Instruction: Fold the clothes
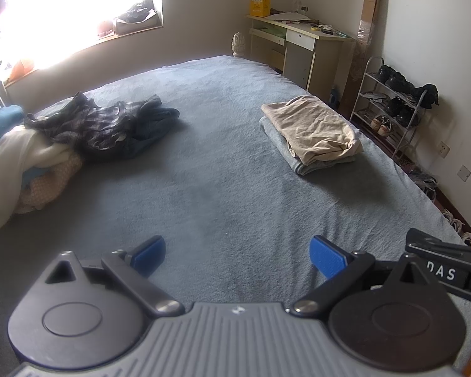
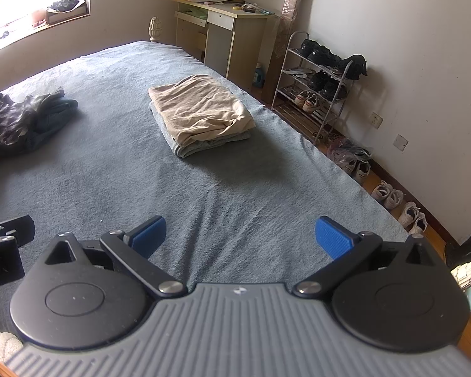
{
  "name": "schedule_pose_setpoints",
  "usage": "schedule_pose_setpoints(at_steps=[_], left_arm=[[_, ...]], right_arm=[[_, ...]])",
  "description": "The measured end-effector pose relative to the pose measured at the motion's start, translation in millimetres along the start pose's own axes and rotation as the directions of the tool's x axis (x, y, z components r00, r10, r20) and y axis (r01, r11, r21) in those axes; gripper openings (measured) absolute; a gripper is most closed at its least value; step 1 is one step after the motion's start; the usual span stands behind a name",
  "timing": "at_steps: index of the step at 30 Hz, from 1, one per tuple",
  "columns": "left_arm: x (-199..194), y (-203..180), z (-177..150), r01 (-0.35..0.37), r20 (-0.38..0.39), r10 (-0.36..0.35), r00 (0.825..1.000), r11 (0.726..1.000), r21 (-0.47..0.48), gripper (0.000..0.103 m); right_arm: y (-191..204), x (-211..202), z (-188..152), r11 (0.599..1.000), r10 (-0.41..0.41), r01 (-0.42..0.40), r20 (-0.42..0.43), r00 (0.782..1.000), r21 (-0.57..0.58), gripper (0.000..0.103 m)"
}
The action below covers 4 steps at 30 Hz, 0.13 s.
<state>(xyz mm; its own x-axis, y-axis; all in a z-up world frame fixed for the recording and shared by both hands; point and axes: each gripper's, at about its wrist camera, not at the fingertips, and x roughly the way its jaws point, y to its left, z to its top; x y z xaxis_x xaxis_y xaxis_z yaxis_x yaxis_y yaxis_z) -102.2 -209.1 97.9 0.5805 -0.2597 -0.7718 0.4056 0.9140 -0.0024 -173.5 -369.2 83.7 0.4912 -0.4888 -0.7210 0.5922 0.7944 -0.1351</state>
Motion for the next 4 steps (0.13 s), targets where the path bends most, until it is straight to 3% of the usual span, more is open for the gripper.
schedule_pose_setpoints(at_steps=[4], left_arm=[[1.7,0.6,0.4,0.0,0.0,0.0,1.0,1.0,-0.001,0.099]], right_arm=[[-0.3,0.4,-0.6,1.0,0.001,-0.001,-0.002,1.0,0.001,0.102]])
